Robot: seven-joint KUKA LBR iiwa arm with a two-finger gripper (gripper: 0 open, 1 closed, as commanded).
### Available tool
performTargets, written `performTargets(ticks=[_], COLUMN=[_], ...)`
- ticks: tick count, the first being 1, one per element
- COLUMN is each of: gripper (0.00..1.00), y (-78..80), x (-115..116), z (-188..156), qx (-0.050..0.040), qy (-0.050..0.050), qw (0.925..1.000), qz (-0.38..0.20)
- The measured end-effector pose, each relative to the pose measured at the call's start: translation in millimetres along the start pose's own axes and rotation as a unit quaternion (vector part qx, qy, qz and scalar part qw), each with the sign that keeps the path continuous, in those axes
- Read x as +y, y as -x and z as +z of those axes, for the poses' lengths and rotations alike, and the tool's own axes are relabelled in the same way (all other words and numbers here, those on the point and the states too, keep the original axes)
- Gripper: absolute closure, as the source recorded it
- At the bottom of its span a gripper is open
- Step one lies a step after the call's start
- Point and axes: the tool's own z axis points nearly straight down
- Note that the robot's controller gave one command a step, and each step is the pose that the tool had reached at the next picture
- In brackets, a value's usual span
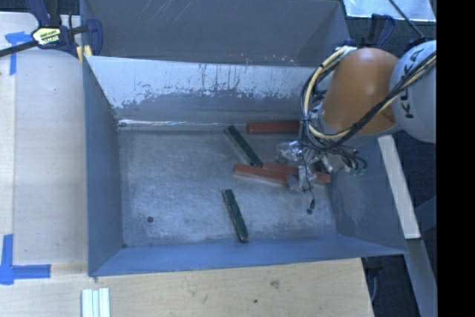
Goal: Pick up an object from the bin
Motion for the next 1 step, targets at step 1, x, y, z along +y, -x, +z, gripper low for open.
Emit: performTargets(ticks=[1], gripper=[1.00], y=[0.0], x=[0.0], z=[0.0], qx=[0.0000], qy=[0.000], qw=[1.0000], qz=[0.000])
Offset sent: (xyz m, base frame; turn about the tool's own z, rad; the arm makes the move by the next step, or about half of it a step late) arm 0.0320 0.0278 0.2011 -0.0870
